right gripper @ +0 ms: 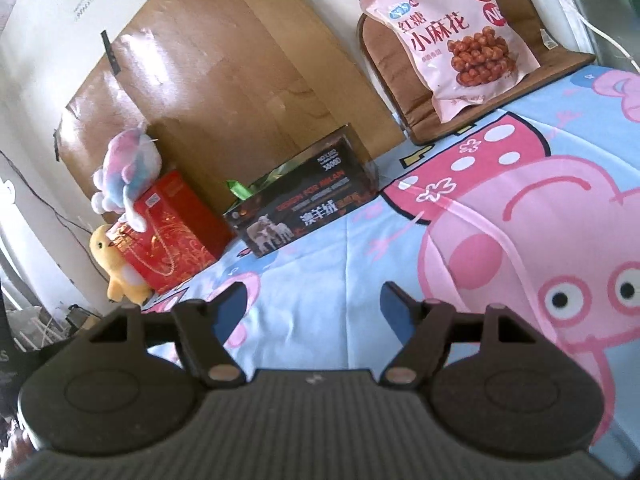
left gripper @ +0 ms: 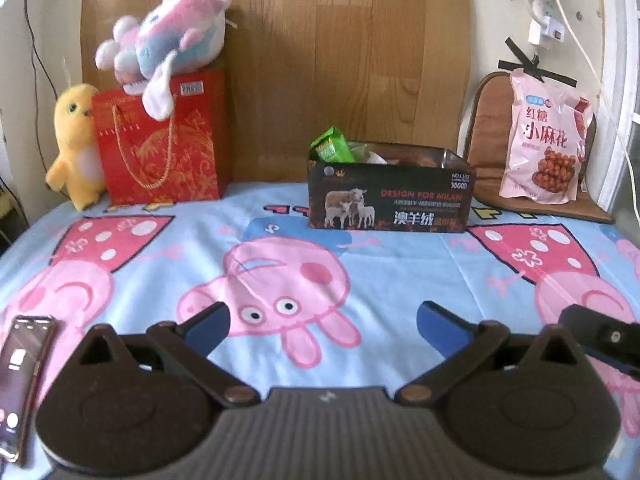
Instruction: Organize snacks
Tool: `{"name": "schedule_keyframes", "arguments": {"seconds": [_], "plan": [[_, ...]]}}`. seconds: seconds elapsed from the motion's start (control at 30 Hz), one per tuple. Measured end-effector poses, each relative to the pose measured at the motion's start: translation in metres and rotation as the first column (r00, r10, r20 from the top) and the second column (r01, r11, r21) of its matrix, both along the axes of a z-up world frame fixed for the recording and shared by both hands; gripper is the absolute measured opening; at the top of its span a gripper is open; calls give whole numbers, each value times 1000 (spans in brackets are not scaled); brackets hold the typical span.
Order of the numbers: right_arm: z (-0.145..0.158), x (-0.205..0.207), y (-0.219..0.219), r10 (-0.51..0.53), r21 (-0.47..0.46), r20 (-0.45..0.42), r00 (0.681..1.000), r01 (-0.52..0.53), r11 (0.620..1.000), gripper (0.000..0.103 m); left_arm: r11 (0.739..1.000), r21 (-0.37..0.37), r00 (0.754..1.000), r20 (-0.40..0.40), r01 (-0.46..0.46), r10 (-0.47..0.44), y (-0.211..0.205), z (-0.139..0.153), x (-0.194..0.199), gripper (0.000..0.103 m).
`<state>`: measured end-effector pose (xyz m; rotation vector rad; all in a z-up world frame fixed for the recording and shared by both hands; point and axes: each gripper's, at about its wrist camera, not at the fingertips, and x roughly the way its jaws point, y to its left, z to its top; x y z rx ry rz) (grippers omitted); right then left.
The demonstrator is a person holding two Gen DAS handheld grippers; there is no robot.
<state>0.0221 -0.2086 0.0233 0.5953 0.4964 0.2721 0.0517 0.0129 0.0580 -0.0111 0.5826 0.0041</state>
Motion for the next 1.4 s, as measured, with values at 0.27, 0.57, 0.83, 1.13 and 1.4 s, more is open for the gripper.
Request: {"name": "schedule_keyframes", "arguments": {"seconds": [0.27, 0.57, 0.83, 1.13, 1.4], "plan": [[14, -31, 2, 6, 3, 53, 999, -6, 1000, 78, 998, 59, 998, 54, -13, 10, -6, 13, -29, 103], [24, -65, 5, 3, 0, 112, 994, -3, 1000, 85, 991, 125, 994, 102, -38, 25, -8, 13, -71, 103], [20, -57, 5, -4, 34, 98, 995, 0, 999, 85, 993, 99, 996, 69, -67, 60, -3, 6, -69, 103], [19, -58, 8, 2, 34, 97, 995, -5, 999, 86, 991, 111, 996, 62, -74, 68, -2, 1, -67, 103], [16, -58, 10, 8, 34, 84, 996, -11, 999, 87, 961, 214, 978, 153, -175, 144, 2, 3, -67, 103]]}}
